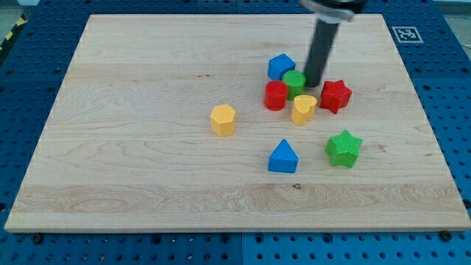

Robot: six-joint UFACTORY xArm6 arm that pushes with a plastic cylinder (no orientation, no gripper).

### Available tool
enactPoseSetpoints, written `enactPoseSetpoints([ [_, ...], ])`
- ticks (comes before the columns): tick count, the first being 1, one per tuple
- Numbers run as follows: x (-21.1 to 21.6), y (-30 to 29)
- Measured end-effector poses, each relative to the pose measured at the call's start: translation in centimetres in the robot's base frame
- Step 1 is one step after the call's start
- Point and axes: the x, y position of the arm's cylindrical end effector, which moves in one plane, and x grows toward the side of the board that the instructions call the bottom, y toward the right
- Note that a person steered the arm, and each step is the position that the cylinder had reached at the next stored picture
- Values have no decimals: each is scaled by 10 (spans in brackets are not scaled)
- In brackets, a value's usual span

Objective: Push blue cube towards bottom right

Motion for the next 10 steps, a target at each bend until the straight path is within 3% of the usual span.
enactPoseSetpoints([
  [1, -3, -91],
  [3, -21, -144],
  [4, -24, -116],
  [5, -59, -65],
  [6, -60, 26],
  [7, -51, 44],
  [8, -59, -56],
  [9, -16, -52],
  [10, -19, 49],
])
